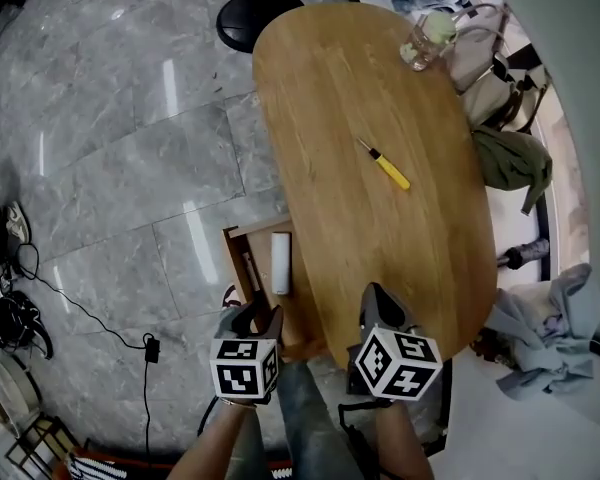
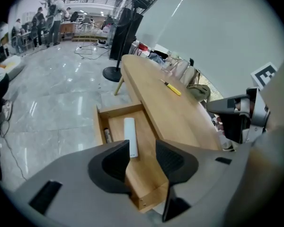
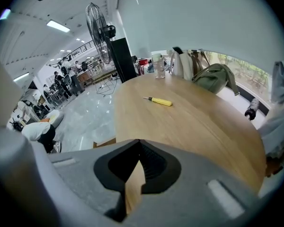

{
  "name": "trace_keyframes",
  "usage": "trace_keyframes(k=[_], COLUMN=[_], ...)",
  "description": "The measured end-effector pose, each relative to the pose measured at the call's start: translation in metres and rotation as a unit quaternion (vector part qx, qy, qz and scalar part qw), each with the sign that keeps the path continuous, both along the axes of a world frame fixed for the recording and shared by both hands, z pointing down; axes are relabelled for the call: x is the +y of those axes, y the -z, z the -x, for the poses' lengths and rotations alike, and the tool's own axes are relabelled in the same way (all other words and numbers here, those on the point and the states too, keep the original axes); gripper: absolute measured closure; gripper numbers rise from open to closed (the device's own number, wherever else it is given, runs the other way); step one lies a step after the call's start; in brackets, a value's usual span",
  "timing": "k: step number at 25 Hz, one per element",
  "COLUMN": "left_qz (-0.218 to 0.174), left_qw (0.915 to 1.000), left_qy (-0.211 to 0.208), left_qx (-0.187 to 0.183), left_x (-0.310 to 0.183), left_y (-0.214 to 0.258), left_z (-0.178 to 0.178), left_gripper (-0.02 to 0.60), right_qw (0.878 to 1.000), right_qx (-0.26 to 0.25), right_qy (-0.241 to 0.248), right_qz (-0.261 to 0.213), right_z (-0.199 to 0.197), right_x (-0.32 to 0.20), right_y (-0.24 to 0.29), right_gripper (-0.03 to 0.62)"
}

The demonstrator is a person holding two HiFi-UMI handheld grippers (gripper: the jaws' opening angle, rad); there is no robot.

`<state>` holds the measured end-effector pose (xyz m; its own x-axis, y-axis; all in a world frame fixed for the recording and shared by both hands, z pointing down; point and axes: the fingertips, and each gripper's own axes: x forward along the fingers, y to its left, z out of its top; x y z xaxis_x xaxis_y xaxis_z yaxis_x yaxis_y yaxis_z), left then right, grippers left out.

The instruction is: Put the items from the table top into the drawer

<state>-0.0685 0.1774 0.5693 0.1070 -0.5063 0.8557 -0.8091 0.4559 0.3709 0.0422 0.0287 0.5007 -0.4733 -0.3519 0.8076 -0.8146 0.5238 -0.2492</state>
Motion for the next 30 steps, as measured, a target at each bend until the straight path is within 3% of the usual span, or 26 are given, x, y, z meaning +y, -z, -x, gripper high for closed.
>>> trace_keyframes(k=[5, 9, 13, 21, 30], left_qz=[-0.016, -0.017, -0.020, -0.040, -0.059], left_qw=[0.9927, 0.9738, 0.9524, 0.9252, 0.8853], left_qy=[-0.120, -0.226, -0.302, -0.373, -0.450], left_qx=[-0.004, -0.013, -0.033, -0.058, -0.100], left_x=[-0.030, -0.056, -0.080, -0.131, -0.192], left_y=[0.008, 0.011, 0.014, 0.024, 0.030], left_z=[-0.004, -0.008, -0.012, -0.032, -0.050], left_gripper=[0.411, 0.411, 0.411, 0.411, 0.411], right_qw=[0.999, 0.998, 0.995, 0.988, 0.979], right_qx=[-0.007, -0.009, -0.011, -0.010, -0.005], right_qy=[-0.034, -0.065, -0.100, -0.157, -0.204], right_qz=[-0.001, 0.001, 0.003, 0.003, 0.012], right_z=[-0.014, -0.029, -0.045, -0.080, -0.119], right_x=[-0.008, -0.011, -0.013, -0.024, -0.023], right_y=[0.002, -0.001, -0.004, -0.007, -0.009], right_gripper=[0.589, 0.589, 0.589, 0.589, 0.589])
